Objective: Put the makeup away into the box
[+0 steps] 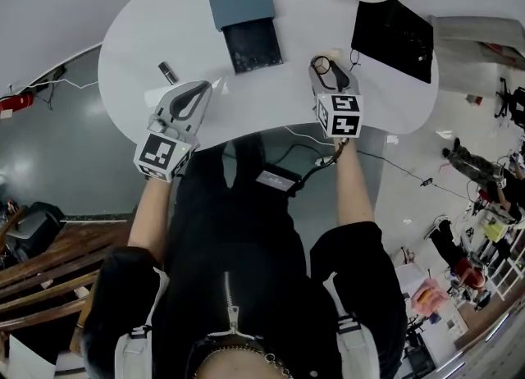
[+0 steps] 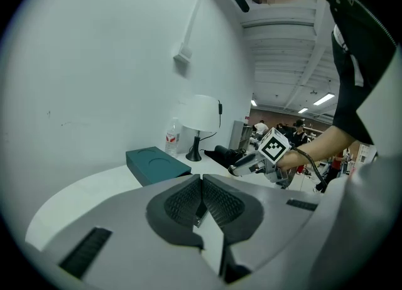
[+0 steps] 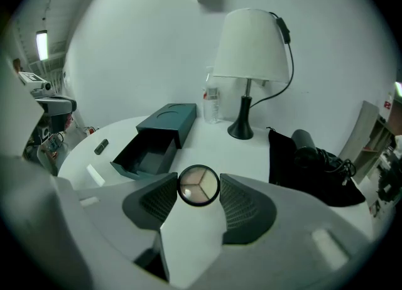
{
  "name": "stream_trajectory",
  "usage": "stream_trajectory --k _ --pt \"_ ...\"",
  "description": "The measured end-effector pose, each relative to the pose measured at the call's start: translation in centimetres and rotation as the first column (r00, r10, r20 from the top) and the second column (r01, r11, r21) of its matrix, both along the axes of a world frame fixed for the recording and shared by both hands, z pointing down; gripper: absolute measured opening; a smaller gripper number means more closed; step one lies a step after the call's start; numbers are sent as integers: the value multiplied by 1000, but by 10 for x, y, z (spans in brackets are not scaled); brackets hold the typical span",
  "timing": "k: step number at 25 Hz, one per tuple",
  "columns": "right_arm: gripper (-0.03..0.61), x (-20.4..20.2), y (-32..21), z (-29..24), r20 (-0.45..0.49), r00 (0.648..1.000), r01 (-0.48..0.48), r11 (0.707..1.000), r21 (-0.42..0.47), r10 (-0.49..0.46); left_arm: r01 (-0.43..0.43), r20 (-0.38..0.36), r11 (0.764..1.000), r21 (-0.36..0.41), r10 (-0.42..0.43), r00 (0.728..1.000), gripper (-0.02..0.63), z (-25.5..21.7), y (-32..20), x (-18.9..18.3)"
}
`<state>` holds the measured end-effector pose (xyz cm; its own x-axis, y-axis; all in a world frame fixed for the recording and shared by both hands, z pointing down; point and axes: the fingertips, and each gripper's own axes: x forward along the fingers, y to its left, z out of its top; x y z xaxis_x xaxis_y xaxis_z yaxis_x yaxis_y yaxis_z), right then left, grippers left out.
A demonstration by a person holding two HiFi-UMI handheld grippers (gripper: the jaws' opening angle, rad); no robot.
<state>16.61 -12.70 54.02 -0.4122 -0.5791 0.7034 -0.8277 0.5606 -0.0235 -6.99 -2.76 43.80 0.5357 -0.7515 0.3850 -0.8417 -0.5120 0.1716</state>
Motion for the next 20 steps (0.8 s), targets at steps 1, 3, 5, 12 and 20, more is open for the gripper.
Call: stream_trajectory --k 1,3,5,12,20 --pt "210 -7 0 0 3 1000 13 1000 0 -13 9 -1 1000 2 -9 1000 14 0 1 -4" --pt "210 -21 -1 -1 10 999 38 999 2 -38 26 -2 1000 6 -26 1000 14 -1 3 -11" --pt "210 -35 -1 -2 17 998 65 998 2 -65 45 -4 999 10 -45 999 14 -2 5 -18" --pt "210 -82 -4 -7 25 987 157 987 9 -158 103 -3 995 -2 -103 995 14 0 13 -44" --pt "210 -127 -11 -2 21 968 251 968 -5 -251 163 0 987 -3 -163 987 14 3 19 -66"
